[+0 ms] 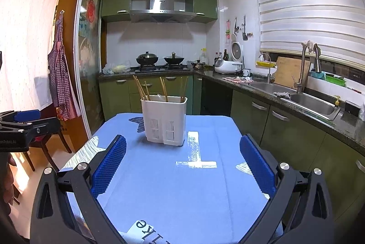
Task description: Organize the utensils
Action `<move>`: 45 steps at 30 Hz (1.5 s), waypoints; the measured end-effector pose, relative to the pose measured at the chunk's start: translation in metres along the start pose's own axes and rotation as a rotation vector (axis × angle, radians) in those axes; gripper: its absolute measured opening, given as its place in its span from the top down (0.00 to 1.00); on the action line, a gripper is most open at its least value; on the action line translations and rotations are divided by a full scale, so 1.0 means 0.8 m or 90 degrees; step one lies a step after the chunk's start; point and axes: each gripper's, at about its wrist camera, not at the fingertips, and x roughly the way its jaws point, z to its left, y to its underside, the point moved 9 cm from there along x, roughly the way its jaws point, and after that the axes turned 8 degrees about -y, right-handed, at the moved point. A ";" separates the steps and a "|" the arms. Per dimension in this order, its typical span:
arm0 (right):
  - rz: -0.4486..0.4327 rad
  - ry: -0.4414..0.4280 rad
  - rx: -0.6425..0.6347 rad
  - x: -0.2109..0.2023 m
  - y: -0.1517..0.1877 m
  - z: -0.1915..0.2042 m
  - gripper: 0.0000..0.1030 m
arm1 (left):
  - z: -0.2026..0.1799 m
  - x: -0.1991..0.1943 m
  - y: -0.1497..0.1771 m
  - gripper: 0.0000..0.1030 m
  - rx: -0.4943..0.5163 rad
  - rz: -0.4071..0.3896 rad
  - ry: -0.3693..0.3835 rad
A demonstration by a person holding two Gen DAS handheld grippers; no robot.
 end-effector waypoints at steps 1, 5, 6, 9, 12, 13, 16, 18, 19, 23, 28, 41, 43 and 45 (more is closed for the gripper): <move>0.000 -0.001 0.000 0.001 0.000 0.000 0.05 | 0.001 0.000 0.000 0.07 -0.001 0.000 0.000; 0.001 -0.001 -0.002 0.004 0.002 -0.001 0.05 | 0.006 -0.003 -0.001 0.07 -0.005 -0.001 -0.002; 0.002 -0.001 -0.002 0.004 0.002 -0.001 0.05 | 0.007 -0.003 -0.002 0.07 -0.006 0.000 -0.002; 0.002 -0.002 -0.002 0.006 0.003 0.000 0.05 | 0.007 -0.001 -0.003 0.07 -0.005 0.001 -0.003; 0.003 -0.001 -0.001 0.006 0.004 0.000 0.05 | 0.006 0.000 -0.003 0.07 -0.004 0.003 -0.002; 0.004 -0.001 -0.001 0.007 0.004 0.000 0.05 | 0.004 0.001 -0.005 0.07 -0.003 0.004 -0.002; 0.003 -0.002 -0.001 0.008 0.003 0.001 0.05 | 0.004 0.002 -0.003 0.07 0.000 0.004 -0.003; 0.003 -0.001 -0.001 0.008 0.003 0.001 0.05 | 0.004 0.002 -0.003 0.07 0.000 0.004 -0.002; 0.003 -0.001 -0.001 0.008 0.003 0.001 0.05 | 0.004 0.002 -0.003 0.07 0.000 0.004 -0.003; 0.004 -0.002 -0.001 0.008 0.002 0.001 0.05 | 0.004 0.002 -0.003 0.07 -0.001 0.005 -0.002; 0.004 -0.001 -0.001 0.007 0.002 0.001 0.05 | 0.004 0.002 -0.003 0.07 0.000 0.004 -0.002; 0.005 -0.002 -0.002 0.009 0.004 0.002 0.05 | 0.006 0.010 0.006 0.07 0.007 0.017 -0.018; 0.006 -0.002 -0.002 0.011 0.006 0.002 0.05 | 0.006 0.010 0.007 0.07 0.004 0.021 -0.018; 0.006 -0.003 -0.002 0.013 0.008 0.002 0.05 | 0.006 0.012 0.008 0.07 0.003 0.025 -0.019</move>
